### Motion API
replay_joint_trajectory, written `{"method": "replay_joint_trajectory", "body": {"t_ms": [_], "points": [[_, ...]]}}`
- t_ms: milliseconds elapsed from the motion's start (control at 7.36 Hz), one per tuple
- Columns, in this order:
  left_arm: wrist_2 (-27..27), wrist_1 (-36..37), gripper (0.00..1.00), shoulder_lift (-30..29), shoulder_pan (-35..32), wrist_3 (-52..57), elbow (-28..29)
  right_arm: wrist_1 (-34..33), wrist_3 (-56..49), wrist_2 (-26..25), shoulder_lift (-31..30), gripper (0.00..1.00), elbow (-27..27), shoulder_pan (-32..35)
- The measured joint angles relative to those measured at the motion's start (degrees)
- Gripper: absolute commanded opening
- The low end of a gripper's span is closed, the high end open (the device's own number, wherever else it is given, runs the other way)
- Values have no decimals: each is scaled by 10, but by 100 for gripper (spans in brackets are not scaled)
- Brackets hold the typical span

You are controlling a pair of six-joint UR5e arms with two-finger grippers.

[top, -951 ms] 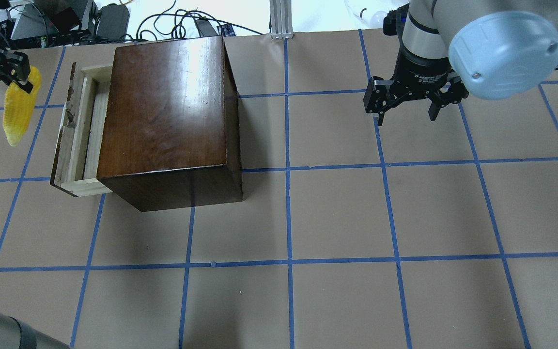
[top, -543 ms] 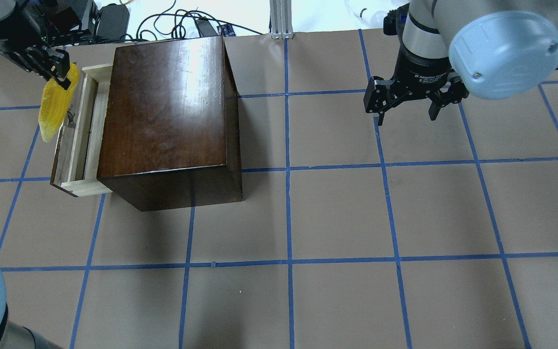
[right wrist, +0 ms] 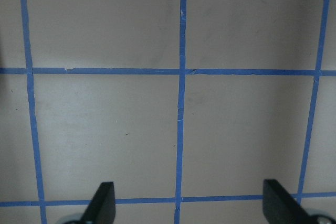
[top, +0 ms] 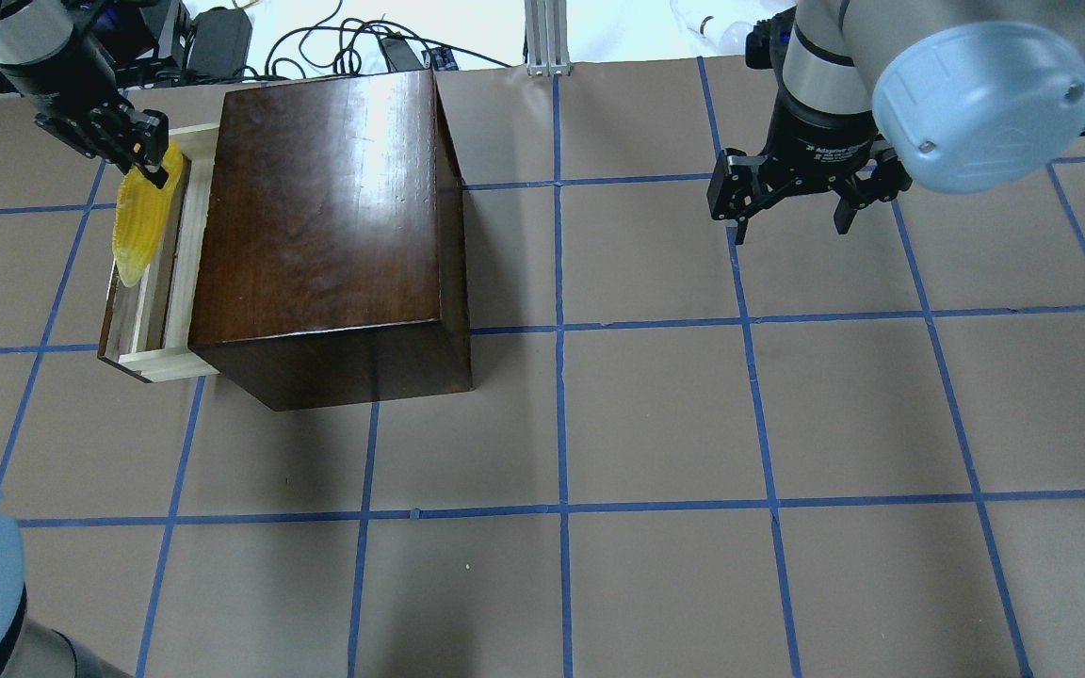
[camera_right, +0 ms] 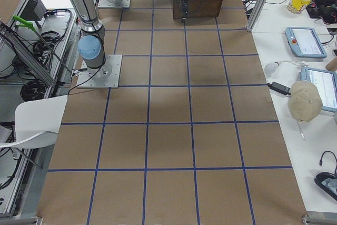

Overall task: Open drawer and put corn inside
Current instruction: 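Lower the corn into the drawer and open the left gripper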

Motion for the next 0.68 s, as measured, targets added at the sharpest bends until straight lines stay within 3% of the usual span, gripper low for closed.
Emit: {"method": "replay_joint_trajectory", "body": {"t_ms": [136,272,407,543,679], "points": [[0,4,0,0,0,-12,-8,0,0,0,0,100,0,0],[1,9,10,1,1,-17,-18,0,0,0,0,100,0,0],[1,18,69,0,2,-18,-25,0,0,0,0,100,0,0],[1,26,92,0,2,-19,-28,0,0,0,0,100,0,0],[1,30,93,-1,2,-20,-30,0,0,0,0,100,0,0]]}}
